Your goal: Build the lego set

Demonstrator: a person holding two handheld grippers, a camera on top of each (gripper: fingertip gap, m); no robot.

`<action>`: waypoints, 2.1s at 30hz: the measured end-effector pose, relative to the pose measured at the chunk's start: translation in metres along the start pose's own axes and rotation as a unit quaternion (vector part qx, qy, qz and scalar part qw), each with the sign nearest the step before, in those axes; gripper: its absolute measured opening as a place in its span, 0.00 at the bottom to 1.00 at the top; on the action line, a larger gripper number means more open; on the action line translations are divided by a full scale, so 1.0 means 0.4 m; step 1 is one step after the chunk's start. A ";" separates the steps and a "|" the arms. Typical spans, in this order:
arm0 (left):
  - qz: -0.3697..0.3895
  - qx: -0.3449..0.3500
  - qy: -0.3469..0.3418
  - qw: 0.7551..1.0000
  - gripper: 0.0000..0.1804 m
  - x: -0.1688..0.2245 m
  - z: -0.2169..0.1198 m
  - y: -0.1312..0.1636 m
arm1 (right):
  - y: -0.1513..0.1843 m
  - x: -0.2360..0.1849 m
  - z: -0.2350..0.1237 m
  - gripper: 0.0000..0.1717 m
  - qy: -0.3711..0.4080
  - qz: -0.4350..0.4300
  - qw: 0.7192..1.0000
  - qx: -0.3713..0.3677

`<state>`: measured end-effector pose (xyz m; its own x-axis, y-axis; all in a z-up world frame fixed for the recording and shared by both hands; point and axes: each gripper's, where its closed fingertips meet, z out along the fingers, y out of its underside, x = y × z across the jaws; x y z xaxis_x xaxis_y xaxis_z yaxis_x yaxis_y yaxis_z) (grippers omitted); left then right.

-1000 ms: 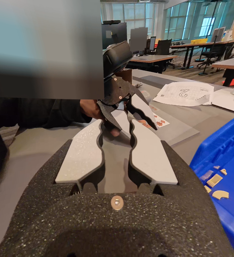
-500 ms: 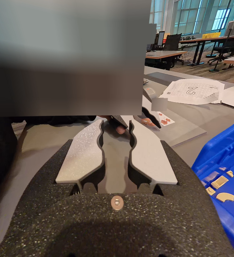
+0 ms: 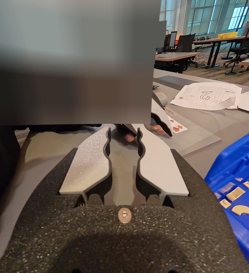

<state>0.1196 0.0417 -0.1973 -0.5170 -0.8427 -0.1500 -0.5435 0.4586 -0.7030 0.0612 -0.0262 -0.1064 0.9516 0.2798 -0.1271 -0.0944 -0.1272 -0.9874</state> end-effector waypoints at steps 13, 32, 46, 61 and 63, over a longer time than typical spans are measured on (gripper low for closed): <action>-0.011 -0.002 0.004 1.000 0.25 -0.001 -0.001 0.004 | 0.001 0.000 0.001 0.19 -0.002 0.003 1.000 -0.001; -0.046 0.005 0.023 0.999 0.25 -0.003 -0.006 0.004 | 0.002 -0.003 0.003 0.19 -0.007 0.003 1.000 -0.004; -0.089 0.031 0.035 0.995 0.25 -0.015 -0.018 -0.006 | 0.026 0.045 0.015 0.18 0.068 -0.031 0.996 -0.048; -0.135 0.075 0.015 0.988 0.24 -0.047 -0.039 -0.018 | 0.127 0.135 0.086 0.16 0.236 -0.222 0.915 -0.242; -0.133 0.075 0.012 0.988 0.24 -0.047 -0.039 -0.018 | 0.127 0.145 0.098 0.16 0.248 -0.229 0.908 -0.247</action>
<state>0.1228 0.0588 -0.1784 -0.3849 -0.9204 0.0693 -0.5592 0.1728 -0.8108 0.0999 0.0209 -0.1676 0.8843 -0.0358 0.4656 0.3709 -0.5519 -0.7469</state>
